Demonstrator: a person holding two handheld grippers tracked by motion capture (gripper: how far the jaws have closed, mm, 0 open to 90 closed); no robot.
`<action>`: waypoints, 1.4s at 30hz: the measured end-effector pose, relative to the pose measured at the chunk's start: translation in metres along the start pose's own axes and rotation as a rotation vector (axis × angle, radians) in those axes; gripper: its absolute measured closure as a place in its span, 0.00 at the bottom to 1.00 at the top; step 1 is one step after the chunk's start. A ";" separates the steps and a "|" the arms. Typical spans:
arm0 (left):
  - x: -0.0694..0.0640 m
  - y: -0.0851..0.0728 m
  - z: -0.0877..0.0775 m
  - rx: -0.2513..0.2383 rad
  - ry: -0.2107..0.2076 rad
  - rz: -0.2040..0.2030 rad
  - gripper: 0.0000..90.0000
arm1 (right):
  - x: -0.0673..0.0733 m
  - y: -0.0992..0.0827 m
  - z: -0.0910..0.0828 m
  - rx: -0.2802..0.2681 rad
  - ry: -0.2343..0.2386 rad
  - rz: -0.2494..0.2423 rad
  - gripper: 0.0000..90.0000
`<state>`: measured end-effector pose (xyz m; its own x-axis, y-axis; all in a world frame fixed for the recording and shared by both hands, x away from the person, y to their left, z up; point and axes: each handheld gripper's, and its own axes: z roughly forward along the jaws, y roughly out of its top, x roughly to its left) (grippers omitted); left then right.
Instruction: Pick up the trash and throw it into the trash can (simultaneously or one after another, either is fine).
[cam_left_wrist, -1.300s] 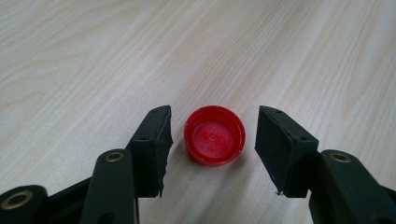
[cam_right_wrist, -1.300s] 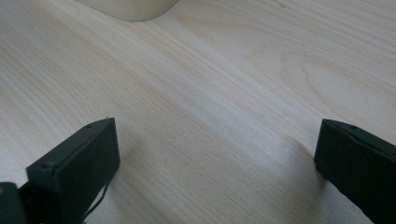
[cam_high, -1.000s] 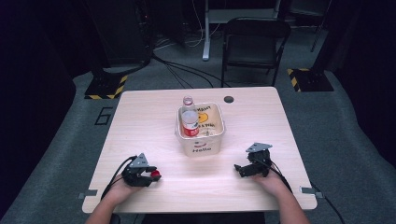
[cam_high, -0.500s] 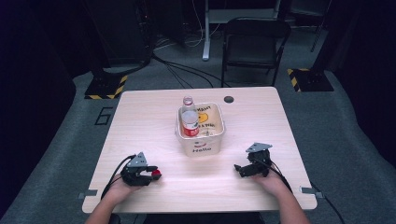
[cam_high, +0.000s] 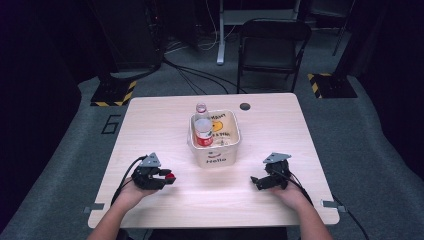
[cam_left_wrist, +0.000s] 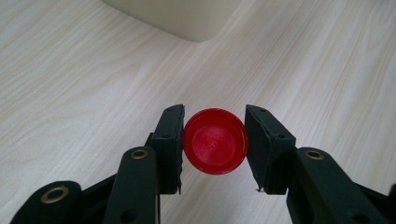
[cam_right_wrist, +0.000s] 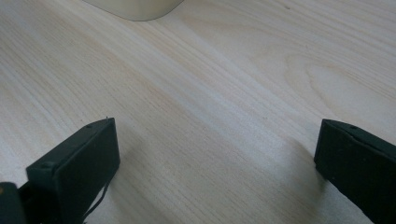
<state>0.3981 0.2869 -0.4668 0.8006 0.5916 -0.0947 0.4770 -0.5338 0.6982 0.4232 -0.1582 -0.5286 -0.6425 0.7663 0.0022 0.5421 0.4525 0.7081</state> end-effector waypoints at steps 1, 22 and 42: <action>0.000 0.005 -0.002 -0.006 0.003 0.006 0.65 | 0.000 0.000 0.000 0.000 0.000 -0.001 0.00; -0.017 0.072 -0.021 -0.104 -0.003 0.046 0.66 | 0.001 0.000 0.000 -0.003 0.002 -0.012 0.00; -0.023 0.127 -0.033 -0.139 0.006 0.088 0.66 | 0.003 -0.001 -0.001 0.001 0.004 -0.010 0.00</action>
<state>0.4281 0.2250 -0.3529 0.8346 0.5503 -0.0246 0.3500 -0.4954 0.7950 0.4209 -0.1566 -0.5286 -0.6502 0.7597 -0.0023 0.5358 0.4607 0.7076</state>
